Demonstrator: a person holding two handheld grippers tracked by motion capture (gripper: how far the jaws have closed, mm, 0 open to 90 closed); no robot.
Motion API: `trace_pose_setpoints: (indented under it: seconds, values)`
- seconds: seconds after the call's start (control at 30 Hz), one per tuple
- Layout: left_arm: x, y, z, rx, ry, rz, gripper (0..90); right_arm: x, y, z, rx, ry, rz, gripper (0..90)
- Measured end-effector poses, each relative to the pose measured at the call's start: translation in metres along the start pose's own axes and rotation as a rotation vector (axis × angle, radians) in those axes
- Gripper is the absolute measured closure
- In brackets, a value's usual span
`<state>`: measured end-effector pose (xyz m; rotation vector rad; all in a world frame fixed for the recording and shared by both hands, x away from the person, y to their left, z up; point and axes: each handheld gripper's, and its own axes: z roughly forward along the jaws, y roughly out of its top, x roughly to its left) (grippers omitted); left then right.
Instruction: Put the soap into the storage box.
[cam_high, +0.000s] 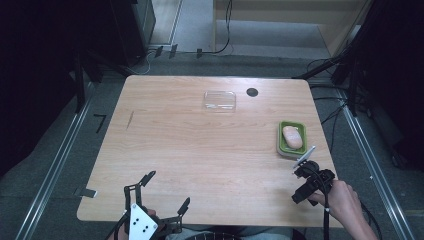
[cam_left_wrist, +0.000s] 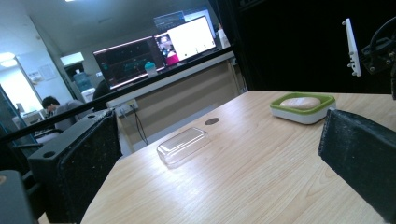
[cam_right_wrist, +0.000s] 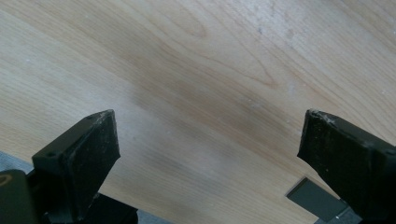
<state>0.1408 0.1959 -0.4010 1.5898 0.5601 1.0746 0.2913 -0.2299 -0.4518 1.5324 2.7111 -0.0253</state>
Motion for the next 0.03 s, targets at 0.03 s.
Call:
trace_pose_setpoints:
  seconds: [0.03]
  values:
    - [-0.0001,-0.0001,0.0003,0.002,0.001,0.0,0.0,-0.0024,-0.0002,-0.0007,-0.002,0.001,0.011,6.0]
